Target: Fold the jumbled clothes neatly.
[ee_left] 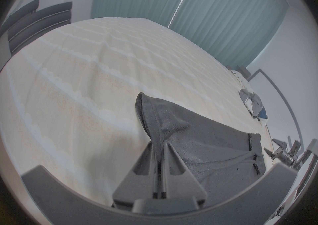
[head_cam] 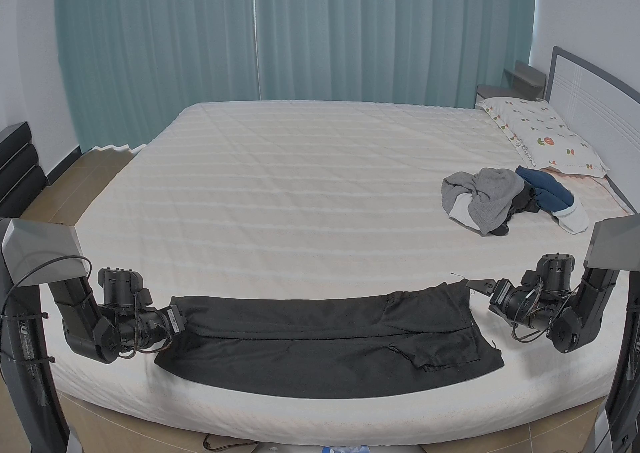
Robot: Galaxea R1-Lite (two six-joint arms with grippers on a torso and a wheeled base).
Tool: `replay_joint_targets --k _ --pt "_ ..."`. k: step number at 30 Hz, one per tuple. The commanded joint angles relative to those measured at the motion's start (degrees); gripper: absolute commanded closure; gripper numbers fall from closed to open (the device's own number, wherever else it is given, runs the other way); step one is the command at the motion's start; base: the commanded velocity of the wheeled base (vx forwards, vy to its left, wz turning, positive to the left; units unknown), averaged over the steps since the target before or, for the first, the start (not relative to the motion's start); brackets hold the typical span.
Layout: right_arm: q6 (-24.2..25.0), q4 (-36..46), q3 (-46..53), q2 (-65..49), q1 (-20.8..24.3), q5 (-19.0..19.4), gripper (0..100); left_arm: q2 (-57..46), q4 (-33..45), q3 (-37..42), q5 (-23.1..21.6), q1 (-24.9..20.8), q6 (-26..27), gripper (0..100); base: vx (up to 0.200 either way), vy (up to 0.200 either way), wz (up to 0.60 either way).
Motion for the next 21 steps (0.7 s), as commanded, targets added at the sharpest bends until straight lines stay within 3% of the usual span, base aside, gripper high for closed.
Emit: replay_joint_targets --k 1,3,10,18,21 --pt "0.0 0.0 0.0 0.0 0.0 0.0 0 -0.2 0.0 -0.5 0.1 -0.3 -1.3 100 -0.200 0.000 0.00" --pt "0.0 0.0 -0.1 0.0 0.0 0.0 0 -0.2 0.0 -0.6 0.1 -0.2 -1.4 100 -0.200 0.000 0.00" --pt "0.0 0.0 -0.2 0.0 0.0 0.0 0 0.0 -0.1 -1.8 0.1 -0.3 -2.0 100 0.000 0.000 0.00" --pt "0.0 0.0 -0.6 0.1 0.1 0.0 0 -0.4 -0.1 -4.8 0.7 -2.6 -9.7 100 0.000 0.000 0.00" --pt "0.1 0.0 -0.6 0.1 0.1 0.1 0 -1.2 -0.1 -4.2 0.8 -3.7 -9.8 100 0.000 -0.200 0.00"
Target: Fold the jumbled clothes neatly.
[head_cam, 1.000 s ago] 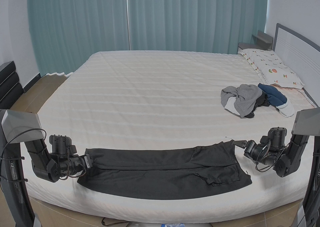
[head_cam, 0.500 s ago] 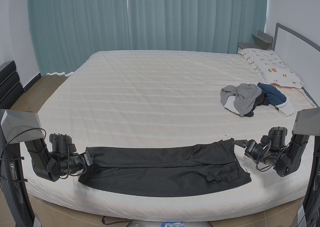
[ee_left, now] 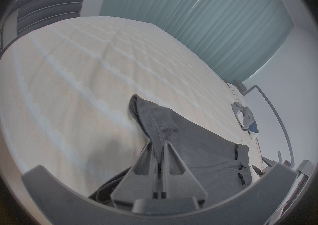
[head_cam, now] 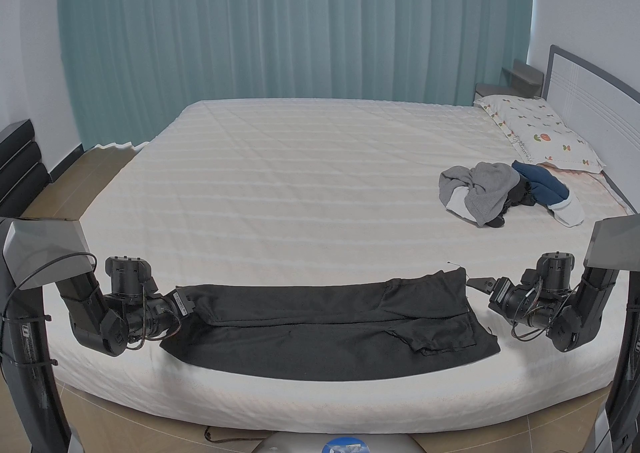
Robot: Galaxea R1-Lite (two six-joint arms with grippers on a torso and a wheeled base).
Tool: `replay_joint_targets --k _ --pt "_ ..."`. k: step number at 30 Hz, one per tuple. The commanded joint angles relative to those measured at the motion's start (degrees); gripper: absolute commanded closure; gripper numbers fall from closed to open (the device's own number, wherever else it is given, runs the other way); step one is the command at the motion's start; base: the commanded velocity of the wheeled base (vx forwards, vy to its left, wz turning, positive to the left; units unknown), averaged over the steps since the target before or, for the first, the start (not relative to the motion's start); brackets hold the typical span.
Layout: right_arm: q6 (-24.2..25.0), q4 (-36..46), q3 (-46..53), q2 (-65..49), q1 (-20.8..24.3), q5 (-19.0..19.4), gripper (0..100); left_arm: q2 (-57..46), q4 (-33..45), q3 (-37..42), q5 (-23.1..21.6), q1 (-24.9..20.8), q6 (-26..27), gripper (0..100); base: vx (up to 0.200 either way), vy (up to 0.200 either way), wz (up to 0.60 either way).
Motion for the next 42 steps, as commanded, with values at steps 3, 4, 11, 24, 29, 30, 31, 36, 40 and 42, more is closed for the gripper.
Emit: replay_joint_targets --k 3,4,11,24,29,30,31,36,40,42 --pt "0.0 0.0 -0.1 0.2 0.1 0.0 0 -2.5 0.0 1.1 0.3 -2.6 -0.4 100 0.000 -0.200 0.00" --pt "0.0 0.0 -0.1 0.2 0.1 0.0 0 -3.3 0.0 1.3 0.4 -3.1 -0.7 100 0.000 -0.200 0.00" --pt "1.5 0.0 0.0 0.0 0.3 -0.1 0 -9.3 1.5 0.9 6.1 -7.9 -2.5 100 0.000 -0.200 0.00" --pt "1.7 -0.1 0.3 -0.6 -0.1 0.0 0 -19.0 29.8 -12.9 10.6 -17.7 -2.6 100 0.000 -0.200 0.00" --pt "1.7 -0.1 0.4 -0.6 -0.1 0.1 0 -18.4 35.6 -18.4 12.4 -22.1 -2.8 100 0.000 -0.200 0.00" --pt "1.7 -0.1 0.4 -0.6 -0.1 0.0 0 -18.3 36.5 -19.2 12.4 -22.6 -2.8 100 0.000 -0.200 0.00" --pt "1.7 -0.1 0.4 -0.6 -0.1 0.1 0 -18.3 37.1 -19.8 12.4 -23.0 -2.8 100 0.000 -0.200 0.00" --pt "1.7 -0.1 0.4 -0.5 0.0 0.1 0 -15.9 42.0 -25.9 12.5 -26.0 -4.6 100 0.000 -0.200 0.00" --pt "1.6 -0.1 0.4 -0.5 0.0 0.0 0 -11.7 44.8 -30.2 12.4 -27.4 -4.8 100 0.000 -0.200 0.00" --pt "1.6 -0.1 0.4 -0.5 0.0 0.0 0 -10.3 45.0 -31.6 12.4 -27.8 -5.4 100 0.000 -0.200 0.00"
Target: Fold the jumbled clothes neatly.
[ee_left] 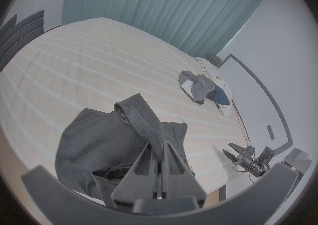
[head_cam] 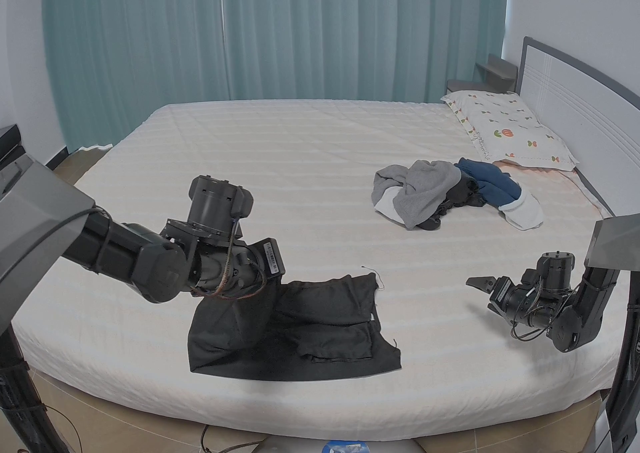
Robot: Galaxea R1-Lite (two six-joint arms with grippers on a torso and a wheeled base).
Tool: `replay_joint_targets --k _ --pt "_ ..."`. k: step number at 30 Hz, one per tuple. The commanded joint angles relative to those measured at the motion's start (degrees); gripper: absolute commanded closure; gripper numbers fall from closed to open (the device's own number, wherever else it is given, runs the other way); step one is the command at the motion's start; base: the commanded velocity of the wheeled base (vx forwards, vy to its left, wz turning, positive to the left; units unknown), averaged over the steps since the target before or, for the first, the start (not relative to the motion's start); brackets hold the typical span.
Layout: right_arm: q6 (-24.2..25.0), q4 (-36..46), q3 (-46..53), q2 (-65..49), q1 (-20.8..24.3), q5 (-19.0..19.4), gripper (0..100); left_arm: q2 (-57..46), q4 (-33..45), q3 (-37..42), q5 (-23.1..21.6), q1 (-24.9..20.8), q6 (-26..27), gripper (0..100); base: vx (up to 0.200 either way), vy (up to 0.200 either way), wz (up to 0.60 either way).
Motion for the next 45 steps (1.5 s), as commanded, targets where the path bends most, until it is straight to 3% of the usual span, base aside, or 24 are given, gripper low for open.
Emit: replay_joint_targets --k 1,6,20,21,30,33,39,45 --pt "0.0 0.0 0.0 0.0 0.0 0.0 0 5.4 1.2 -4.7 0.1 -2.2 -1.0 100 0.000 -0.200 0.00" --pt "0.0 0.0 0.0 0.1 0.0 0.1 0 10.0 1.2 -8.6 0.5 -3.5 -1.7 100 0.000 -0.200 0.00" --pt "0.0 0.0 0.1 0.2 0.1 0.0 0 16.3 2.8 -13.6 0.9 -5.9 -4.6 100 0.000 0.000 0.00" --pt "0.0 0.0 0.1 0.2 0.0 0.0 0 16.3 3.2 -13.8 0.9 -6.0 -4.7 0 0.000 0.000 0.00" --pt "0.0 0.0 0.4 0.3 0.4 0.0 0 15.5 3.0 -12.1 4.0 -6.0 -5.8 0 0.000 0.000 0.00" --pt "0.0 0.0 0.4 0.3 0.4 0.0 0 11.6 2.8 -8.9 4.1 -5.9 -8.6 0 0.000 0.000 0.00" --pt "-0.1 0.0 0.6 0.3 0.4 0.0 0 5.5 0.9 -1.4 1.9 -3.8 -12.5 0 -0.100 0.000 0.00" --pt "-0.1 -0.1 0.8 0.3 0.6 0.0 0 2.0 -4.5 7.3 -0.6 -1.1 -12.7 0 -0.200 0.000 0.00"
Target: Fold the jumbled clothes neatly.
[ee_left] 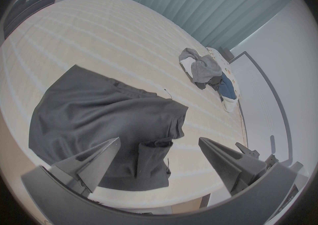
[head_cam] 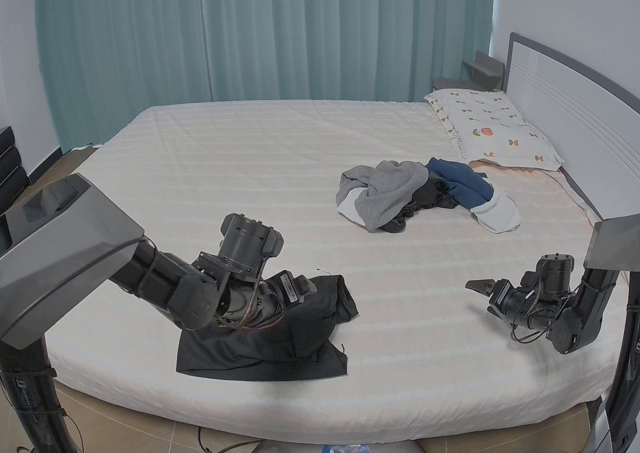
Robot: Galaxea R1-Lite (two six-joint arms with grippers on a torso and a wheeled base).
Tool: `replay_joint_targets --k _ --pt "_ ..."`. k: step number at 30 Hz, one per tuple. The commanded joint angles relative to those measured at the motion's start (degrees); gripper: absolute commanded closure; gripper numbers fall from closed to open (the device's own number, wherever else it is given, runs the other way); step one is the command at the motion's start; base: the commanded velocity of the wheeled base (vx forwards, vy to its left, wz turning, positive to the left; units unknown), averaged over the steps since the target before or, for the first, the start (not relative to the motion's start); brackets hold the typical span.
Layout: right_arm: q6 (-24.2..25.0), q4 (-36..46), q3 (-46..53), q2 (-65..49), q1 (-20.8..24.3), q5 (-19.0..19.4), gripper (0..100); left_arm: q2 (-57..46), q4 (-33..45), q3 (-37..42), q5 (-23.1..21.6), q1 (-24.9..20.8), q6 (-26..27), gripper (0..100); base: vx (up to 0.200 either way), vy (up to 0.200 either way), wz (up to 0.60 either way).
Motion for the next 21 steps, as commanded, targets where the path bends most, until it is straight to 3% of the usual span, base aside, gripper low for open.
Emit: replay_joint_targets --k 1,8,11,16,17,21 --pt "0.0 -0.1 0.1 0.1 0.2 0.0 0 -4.6 -3.7 6.2 -1.3 2.7 -0.5 0 0.000 0.000 0.00" --pt "-0.1 -0.5 0.7 -0.2 1.1 -0.1 0 -3.0 -12.5 10.4 -1.6 7.1 -2.7 0 0.000 0.000 0.00" --pt "-0.2 -1.5 0.7 0.3 1.9 -0.4 0 -1.5 -17.1 10.5 -1.9 9.1 -9.0 0 0.000 0.000 0.00" --pt "-0.6 -1.6 0.2 -0.2 2.9 -1.1 0 -1.4 -17.8 11.1 -7.7 12.3 -11.6 0 0.000 0.160 0.00" --pt "-0.9 -1.4 -0.2 -0.8 4.4 -2.1 0 -1.2 -17.8 11.4 -10.9 14.2 -12.6 0 0.000 0.200 0.00" --pt "-1.4 0.2 -2.6 -1.2 7.7 -4.6 0 -0.8 -17.8 11.0 -13.4 18.1 -12.8 0 0.000 0.200 0.00"
